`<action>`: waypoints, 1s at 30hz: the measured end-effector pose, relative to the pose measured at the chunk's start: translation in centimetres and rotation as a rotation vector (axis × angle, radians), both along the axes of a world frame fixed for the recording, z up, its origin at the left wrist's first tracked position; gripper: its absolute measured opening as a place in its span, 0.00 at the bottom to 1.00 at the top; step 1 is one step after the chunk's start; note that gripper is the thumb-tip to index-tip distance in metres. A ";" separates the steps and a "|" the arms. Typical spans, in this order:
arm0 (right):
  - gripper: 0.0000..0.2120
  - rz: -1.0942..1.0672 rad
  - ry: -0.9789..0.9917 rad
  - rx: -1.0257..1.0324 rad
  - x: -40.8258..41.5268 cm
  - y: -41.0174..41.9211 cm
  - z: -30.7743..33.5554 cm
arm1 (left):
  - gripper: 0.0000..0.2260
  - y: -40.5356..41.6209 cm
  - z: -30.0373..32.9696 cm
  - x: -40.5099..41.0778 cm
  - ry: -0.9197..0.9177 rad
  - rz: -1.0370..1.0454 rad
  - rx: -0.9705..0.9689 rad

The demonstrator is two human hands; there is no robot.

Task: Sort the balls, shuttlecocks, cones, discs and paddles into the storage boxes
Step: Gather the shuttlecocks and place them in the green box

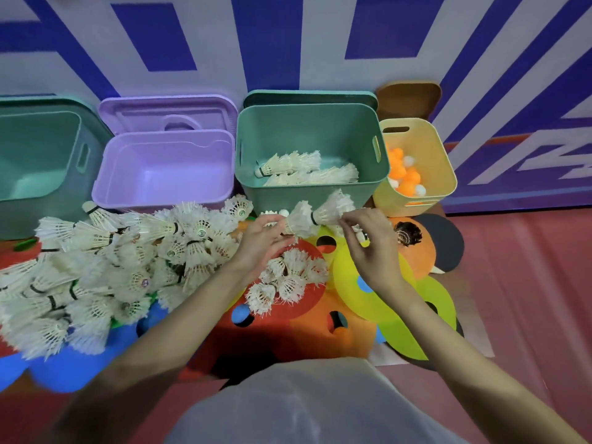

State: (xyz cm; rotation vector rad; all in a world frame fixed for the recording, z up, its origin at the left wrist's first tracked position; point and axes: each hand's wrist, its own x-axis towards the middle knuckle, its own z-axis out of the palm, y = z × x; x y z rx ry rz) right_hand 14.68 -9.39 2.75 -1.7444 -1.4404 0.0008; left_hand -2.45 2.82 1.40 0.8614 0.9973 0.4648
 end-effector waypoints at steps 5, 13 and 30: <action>0.03 0.121 0.060 -0.067 0.8 -0.2 -0.5 | 0.07 -1.5 0.2 1.7 -0.007 -0.110 0.034; 0.03 0.295 0.074 -0.134 2.9 0.3 -0.7 | 0.18 -3.0 -0.8 2.3 0.415 -0.413 0.607; 0.24 -0.180 0.211 -0.603 9.6 -0.1 -6.2 | 0.21 -3.7 -1.6 2.7 0.383 -0.318 0.567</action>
